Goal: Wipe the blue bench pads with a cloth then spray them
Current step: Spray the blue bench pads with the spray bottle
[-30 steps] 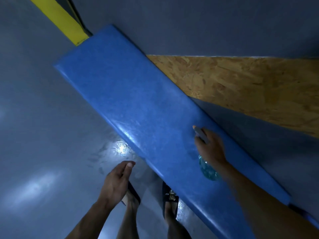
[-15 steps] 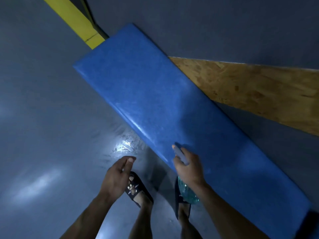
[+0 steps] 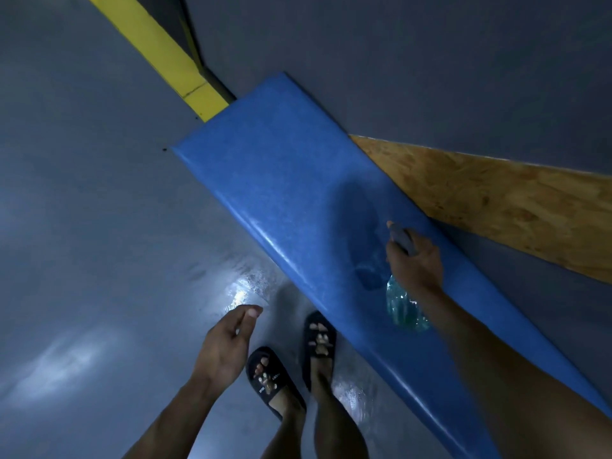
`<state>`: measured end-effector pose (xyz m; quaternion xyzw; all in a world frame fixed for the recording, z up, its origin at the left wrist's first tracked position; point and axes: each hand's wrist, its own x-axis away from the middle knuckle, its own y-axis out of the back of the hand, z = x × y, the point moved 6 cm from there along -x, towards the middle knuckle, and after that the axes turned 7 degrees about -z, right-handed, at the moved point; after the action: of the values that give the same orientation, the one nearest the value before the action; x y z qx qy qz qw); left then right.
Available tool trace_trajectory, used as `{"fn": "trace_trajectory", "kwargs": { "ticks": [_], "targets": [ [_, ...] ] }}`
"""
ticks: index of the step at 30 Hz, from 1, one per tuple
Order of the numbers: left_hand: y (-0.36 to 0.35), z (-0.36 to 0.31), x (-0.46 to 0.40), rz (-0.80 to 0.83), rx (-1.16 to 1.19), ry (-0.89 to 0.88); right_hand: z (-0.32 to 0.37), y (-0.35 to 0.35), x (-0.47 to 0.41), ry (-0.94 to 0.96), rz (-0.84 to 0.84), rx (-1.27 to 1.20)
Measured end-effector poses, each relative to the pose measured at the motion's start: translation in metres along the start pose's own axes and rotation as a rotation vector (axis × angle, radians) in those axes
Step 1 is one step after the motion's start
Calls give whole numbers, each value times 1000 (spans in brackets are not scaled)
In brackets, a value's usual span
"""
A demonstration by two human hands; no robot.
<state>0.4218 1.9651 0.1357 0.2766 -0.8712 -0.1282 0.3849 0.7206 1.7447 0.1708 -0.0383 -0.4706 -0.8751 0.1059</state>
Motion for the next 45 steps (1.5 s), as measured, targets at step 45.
{"fn": "trace_trajectory", "kwargs": {
  "ticks": [45],
  "targets": [
    [95, -88, -142, -111, -93, 68, 149, -137, 15, 266, 385, -147]
  ]
}}
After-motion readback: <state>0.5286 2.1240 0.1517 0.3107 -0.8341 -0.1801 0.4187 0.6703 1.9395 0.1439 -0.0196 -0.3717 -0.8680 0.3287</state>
